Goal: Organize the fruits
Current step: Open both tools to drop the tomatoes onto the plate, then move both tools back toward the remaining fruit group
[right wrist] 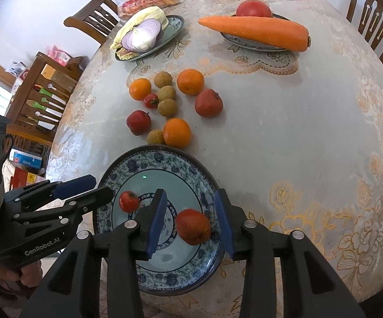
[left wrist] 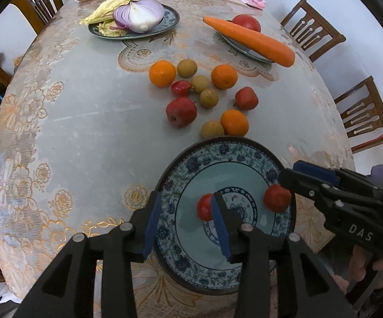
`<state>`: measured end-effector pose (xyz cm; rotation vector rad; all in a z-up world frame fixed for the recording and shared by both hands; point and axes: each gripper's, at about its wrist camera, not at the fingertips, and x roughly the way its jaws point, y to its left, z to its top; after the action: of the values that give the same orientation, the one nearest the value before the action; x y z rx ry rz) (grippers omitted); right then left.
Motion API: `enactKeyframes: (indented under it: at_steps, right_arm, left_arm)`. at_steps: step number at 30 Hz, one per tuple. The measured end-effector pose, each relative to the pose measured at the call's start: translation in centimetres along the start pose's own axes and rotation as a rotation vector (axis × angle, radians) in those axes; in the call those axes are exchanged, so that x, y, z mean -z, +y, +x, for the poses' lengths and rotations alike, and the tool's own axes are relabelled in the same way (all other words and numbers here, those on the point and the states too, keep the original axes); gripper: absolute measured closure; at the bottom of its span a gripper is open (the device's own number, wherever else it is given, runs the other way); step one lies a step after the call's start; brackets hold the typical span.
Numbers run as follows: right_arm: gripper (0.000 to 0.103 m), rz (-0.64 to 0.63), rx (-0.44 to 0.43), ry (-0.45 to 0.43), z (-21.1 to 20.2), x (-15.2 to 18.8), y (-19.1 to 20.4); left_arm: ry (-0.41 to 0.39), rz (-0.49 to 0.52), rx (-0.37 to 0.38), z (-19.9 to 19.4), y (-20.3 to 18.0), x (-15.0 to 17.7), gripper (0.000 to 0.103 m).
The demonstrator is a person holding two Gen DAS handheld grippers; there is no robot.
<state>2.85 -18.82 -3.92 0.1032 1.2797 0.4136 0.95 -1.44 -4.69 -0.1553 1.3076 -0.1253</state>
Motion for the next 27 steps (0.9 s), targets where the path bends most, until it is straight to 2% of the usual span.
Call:
enactKeyframes:
  at_steps: [7,12,27]
  right_arm:
    - [0.061,-0.008,-0.006,-0.008,0.0,-0.8,-0.1]
    - [0.06,-0.009,-0.01,-0.014,0.1,-1.5,-0.2]
    - [0.059,0.001,-0.014,-0.002,1.1,-3.2,-1.1]
  left_arm:
    - [-0.011,-0.01,-0.015,0.0,0.0,-0.8,0.056]
    - [-0.023,-0.024,-0.044,-0.1,0.3,-1.5,0.049]
    - [-0.033,-0.054,-0.05,0.6,0.2,-4.1,0.047]
